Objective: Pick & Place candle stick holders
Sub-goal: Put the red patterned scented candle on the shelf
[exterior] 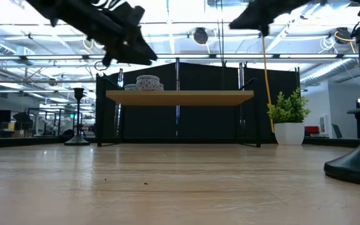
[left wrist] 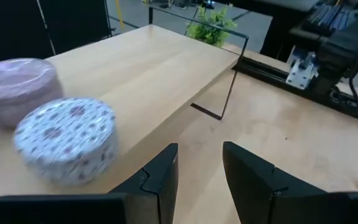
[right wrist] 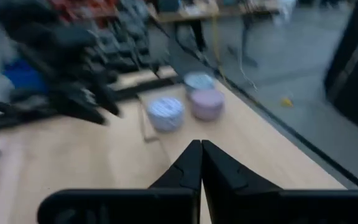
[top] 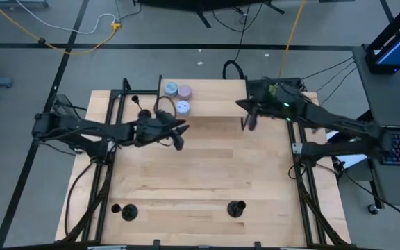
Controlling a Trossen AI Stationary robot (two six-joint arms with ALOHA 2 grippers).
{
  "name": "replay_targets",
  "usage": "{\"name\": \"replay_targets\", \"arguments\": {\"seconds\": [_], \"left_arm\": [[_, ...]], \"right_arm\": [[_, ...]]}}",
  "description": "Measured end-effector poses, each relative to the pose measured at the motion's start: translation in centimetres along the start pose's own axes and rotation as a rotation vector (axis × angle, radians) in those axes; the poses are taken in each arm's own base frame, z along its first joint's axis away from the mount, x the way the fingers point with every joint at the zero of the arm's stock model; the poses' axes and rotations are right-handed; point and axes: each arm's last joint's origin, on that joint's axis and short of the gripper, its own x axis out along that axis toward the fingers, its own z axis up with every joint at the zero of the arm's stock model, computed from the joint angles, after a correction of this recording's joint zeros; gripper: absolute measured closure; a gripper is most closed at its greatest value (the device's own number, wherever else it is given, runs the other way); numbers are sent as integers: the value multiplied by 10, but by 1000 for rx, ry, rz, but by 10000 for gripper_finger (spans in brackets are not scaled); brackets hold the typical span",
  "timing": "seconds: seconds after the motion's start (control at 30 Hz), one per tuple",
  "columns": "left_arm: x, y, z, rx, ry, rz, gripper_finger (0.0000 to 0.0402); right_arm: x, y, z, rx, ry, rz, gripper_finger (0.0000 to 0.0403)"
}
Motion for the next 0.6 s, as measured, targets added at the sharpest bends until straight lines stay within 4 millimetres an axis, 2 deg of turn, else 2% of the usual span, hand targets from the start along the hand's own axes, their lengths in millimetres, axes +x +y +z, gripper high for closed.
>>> {"name": "replay_targets", "arguments": {"seconds": [0.1,0.27,0.43,0.6], "left_arm": [[12,-6,0,32,19,7,270],[29,-12,-3,29,24,99,270],[40,-14,2,22,-19,229,270],[46,-4,-2,16,28,306,270]], "right_arm": [[-20,0,-13,19,-111,22,402],[-38,-1,-33,66,-211,29,403],[-43,-2,-45,79,-209,30,403],[-43,-2,-46,75,-207,27,403]]}}
